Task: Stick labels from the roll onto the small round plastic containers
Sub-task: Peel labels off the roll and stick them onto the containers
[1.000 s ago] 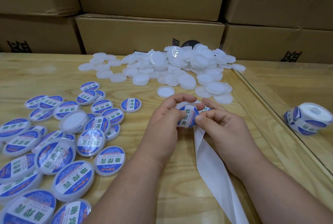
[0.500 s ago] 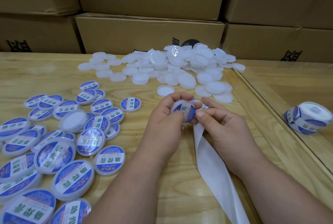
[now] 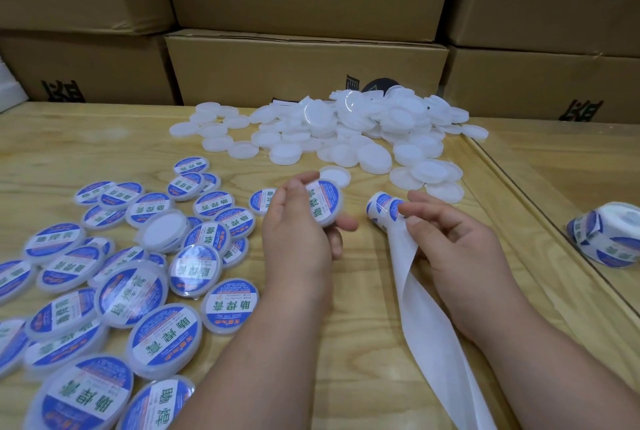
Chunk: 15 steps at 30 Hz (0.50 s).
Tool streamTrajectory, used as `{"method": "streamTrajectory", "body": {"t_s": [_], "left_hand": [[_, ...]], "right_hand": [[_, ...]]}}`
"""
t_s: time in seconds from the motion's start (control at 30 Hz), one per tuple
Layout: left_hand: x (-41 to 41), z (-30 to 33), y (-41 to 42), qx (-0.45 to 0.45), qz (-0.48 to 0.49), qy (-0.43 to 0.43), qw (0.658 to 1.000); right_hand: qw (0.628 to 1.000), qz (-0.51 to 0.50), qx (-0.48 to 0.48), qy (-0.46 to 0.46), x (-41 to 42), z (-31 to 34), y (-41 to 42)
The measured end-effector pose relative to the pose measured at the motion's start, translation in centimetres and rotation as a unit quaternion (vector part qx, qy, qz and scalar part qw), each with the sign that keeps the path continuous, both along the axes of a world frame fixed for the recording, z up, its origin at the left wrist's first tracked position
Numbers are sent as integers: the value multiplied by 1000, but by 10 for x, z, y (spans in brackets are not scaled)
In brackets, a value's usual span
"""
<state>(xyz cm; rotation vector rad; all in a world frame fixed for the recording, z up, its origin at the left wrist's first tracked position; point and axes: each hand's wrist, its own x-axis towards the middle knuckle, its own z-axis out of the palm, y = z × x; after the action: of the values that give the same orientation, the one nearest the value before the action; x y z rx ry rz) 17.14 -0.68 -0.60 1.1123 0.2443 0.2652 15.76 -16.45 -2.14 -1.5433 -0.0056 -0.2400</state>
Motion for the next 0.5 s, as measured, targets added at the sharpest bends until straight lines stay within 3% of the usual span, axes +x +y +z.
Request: {"method": "streamTrajectory", "body": {"t_s": [0.17,0.5], "left_hand": [[6,-1,1,-71,71,-9,995],[9,1,18,-112,229,-3,967]], "right_hand": [[1000,4,-8,-3,1,-2,-1],[1000,9,0,-9,2,-3,-1]]}}
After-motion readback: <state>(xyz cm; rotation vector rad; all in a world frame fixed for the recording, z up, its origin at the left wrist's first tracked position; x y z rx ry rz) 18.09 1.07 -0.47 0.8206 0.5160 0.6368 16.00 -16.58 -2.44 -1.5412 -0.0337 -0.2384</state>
